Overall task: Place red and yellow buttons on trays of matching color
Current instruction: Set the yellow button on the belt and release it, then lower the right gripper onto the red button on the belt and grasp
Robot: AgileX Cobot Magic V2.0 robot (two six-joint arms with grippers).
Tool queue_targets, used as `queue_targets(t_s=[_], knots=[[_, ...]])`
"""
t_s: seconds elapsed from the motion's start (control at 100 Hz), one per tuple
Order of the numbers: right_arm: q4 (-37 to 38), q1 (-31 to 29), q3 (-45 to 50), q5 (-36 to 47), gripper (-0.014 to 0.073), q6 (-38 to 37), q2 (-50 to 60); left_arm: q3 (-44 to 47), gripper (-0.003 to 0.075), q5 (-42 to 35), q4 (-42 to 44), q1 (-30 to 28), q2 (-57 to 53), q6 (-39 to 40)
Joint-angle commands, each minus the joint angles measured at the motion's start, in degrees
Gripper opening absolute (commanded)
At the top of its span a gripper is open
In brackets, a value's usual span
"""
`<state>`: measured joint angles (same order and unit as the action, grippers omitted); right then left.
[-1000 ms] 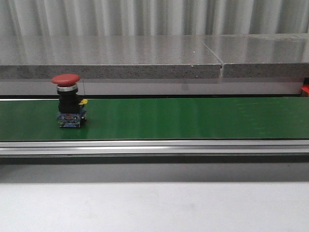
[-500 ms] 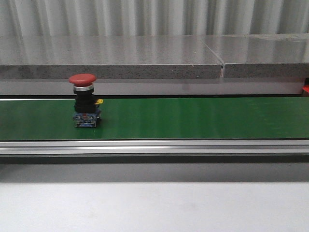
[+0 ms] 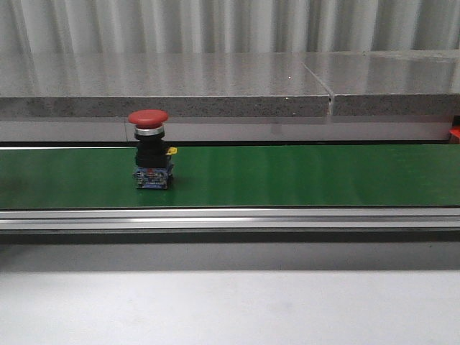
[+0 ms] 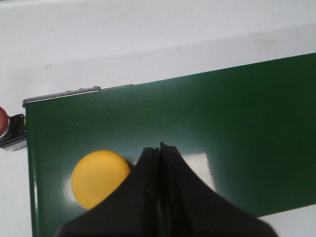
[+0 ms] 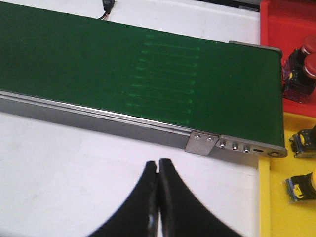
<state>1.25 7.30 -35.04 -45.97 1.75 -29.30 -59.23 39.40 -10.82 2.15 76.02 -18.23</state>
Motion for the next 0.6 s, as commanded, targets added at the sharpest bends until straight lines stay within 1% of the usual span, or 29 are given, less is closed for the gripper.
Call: queue_targets(t_s=[0.0, 0.08, 0.25, 0.47, 0.59], knots=[[-0.12, -0.16, -1.21, 3.53, -0.0069, 0.20, -0.05, 3.00, -0.0021, -7.08, 1.97, 1.78, -5.50, 2.13], [-0.12, -0.16, -1.21, 3.53, -0.0069, 0.20, -0.05, 7.62, -0.0021, -9.75, 3.93, 2.26, -10.17, 5.03], [-0.12, -0.16, -1.21, 3.53, -0.0069, 0.20, -0.05, 15.85, -0.0021, -12.58, 3.93, 2.26, -21.02, 5.29], [-0.12, -0.16, -1.21, 3.53, -0.0069, 0.20, -0.05, 23.69, -0.0021, -11.43, 3.60, 2.26, -35.62, 5.29], [-0.12, -0.16, -1.21, 3.53, -0.0069, 0.20, -0.05, 26.38, -0.0021, -9.03, 2.92, 2.26, -43.56, 5.29]])
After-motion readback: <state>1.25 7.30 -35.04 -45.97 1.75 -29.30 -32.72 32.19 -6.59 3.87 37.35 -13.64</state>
